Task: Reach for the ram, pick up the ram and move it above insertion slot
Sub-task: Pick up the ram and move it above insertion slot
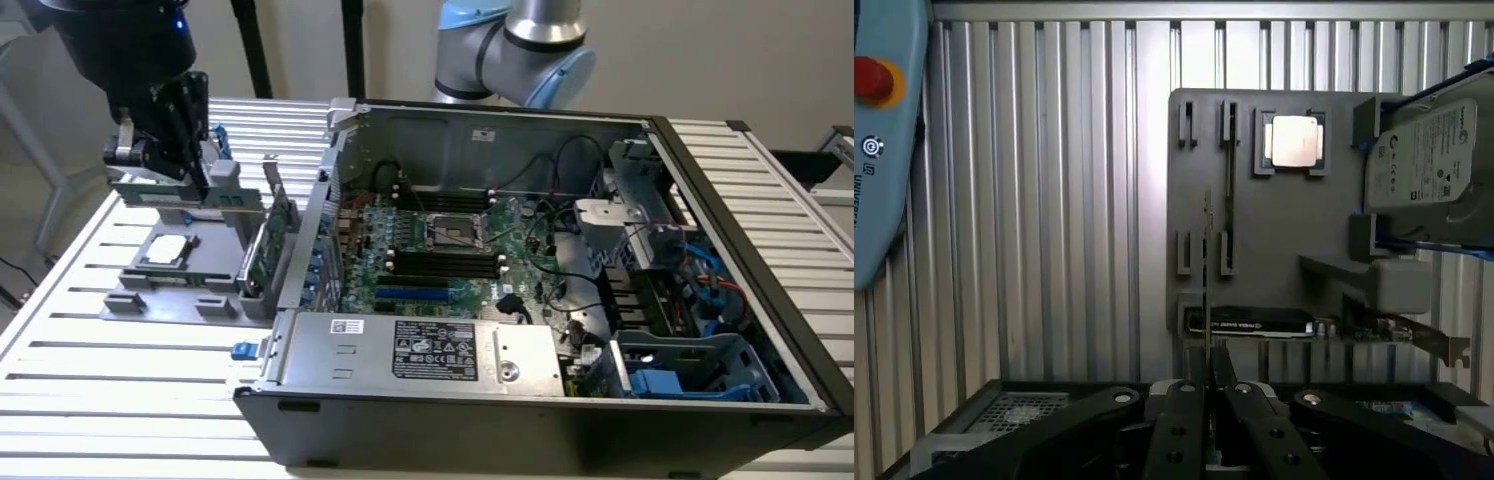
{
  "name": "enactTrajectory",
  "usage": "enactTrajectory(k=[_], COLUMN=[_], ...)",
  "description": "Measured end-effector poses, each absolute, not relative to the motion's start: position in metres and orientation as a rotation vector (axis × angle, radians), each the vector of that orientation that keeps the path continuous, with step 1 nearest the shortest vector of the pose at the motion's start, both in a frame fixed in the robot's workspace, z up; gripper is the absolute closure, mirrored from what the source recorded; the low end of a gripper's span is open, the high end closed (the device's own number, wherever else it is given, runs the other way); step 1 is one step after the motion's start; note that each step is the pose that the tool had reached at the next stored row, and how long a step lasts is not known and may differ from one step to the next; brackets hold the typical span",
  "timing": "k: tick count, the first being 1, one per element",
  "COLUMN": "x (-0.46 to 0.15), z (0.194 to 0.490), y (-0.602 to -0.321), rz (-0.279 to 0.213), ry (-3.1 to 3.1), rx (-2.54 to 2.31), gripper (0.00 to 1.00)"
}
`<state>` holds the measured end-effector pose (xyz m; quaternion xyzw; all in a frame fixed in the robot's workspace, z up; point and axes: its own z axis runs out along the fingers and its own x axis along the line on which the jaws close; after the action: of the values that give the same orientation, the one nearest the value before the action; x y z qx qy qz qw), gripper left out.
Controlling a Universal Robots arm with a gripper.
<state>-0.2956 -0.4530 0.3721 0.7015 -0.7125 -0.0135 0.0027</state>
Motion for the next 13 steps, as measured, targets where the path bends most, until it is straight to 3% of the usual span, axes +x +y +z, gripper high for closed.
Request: enactTrajectory(k=[13], x=[-0.238], z=[0.388], y=[-0.453], rz=[-0.045], ry=[-2.224], rx=[2.208], gripper=[0.87])
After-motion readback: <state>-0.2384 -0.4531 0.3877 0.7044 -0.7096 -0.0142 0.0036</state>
